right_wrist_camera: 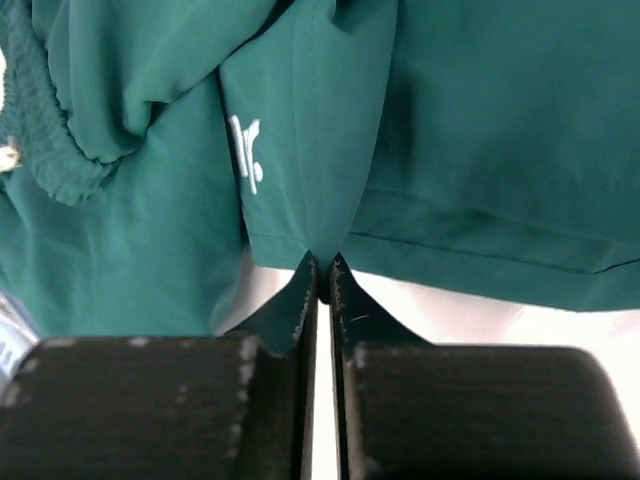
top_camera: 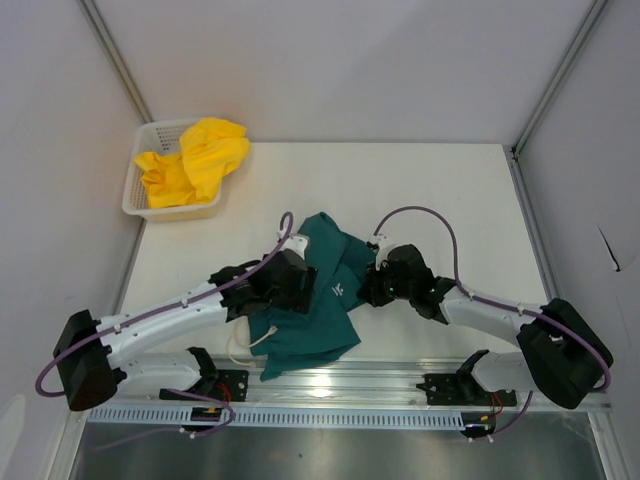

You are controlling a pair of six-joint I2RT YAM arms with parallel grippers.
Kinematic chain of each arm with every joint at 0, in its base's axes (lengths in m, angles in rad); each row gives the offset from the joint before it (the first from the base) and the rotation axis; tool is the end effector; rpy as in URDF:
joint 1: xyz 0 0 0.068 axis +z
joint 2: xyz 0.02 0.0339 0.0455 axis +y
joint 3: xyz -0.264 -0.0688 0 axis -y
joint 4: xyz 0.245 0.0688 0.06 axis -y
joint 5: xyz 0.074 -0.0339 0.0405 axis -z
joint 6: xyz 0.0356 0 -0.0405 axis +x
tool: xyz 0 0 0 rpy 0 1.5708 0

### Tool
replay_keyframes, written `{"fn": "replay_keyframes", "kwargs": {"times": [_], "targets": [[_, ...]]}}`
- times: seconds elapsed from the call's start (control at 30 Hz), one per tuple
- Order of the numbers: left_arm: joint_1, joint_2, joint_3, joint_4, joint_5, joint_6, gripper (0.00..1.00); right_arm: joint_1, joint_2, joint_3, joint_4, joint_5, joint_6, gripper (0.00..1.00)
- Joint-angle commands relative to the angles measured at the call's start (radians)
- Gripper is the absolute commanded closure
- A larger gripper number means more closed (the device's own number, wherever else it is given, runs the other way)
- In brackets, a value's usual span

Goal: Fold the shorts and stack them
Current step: Flatten the shorts out

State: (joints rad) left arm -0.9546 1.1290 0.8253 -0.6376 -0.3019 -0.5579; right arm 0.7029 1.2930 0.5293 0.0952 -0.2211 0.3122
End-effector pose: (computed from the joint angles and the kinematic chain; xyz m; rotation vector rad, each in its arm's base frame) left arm 0.1372 -0.1754 0.2488 0.3668 2.4456 -0.2785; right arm 0.1868 0.1685 0.1739 -0.5774 2.2700 0.7776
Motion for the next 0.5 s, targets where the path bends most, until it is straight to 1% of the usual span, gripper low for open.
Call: {"fn": "replay_keyframes", "kwargs": {"times": [0.0,0.13,0.17,0.2,0.3,0.47], "targets": [[-0.058,0.049,0.044,0.019,-0.087,0.001,0.21,0.004,-0.007,0.040,-0.011,0.043,-0.009,1.00],[-0.090,0.123,0.054,0.033,-0.132,-0.011,0.25,0.004,-0.073,0.020,-0.015,0.097,0.001,1.00],[-0.098,0.146,0.051,0.051,-0.132,-0.005,0.33,0.004,-0.086,0.015,-0.015,0.109,0.004,1.00],[-0.101,0.156,0.060,0.061,-0.134,-0.004,0.37,0.001,-0.096,0.011,-0.017,0.129,0.004,1.00],[-0.122,0.196,0.067,0.078,-0.157,0.001,0.44,-0.013,-0.142,-0.009,-0.018,0.135,0.014,1.00],[-0.180,0.253,0.104,0.058,-0.200,-0.010,0.49,-0.037,-0.149,-0.014,-0.018,0.123,0.022,1.00]]}}
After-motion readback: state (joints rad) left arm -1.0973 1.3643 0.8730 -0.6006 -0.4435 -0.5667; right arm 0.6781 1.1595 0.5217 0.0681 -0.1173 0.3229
